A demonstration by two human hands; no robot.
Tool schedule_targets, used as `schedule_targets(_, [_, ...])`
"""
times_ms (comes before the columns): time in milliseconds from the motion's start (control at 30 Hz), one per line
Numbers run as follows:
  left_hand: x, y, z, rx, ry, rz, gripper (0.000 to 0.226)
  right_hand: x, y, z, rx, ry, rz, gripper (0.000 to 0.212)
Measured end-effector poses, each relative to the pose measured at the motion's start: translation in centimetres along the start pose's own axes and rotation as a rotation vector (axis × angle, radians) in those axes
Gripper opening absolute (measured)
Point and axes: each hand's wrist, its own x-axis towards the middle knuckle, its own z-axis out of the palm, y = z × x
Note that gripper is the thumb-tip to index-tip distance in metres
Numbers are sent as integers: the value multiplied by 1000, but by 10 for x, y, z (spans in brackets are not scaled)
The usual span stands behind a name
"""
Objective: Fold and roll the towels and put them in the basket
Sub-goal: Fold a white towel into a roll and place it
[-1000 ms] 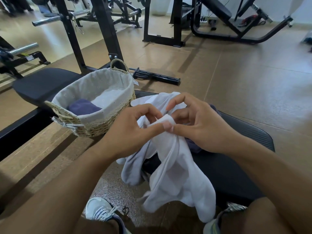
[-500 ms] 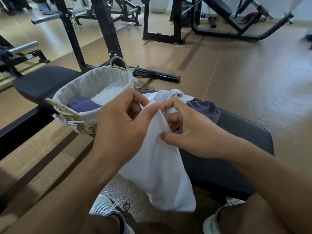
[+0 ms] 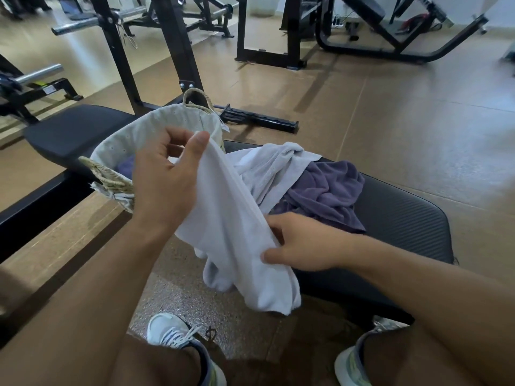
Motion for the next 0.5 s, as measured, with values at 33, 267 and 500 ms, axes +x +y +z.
schedule_targets(33, [1,-1,0,14,33,16,15,0,-1,5,-19,-8,3,28])
schedule_targets(267, [15,-15,-7,57,99,-117,25,-25,1,-34,54,146,101,11])
schedule_targets(500, [15,-67,25,-68,-303,-409,46,-80,70,-90,437,260,300,15])
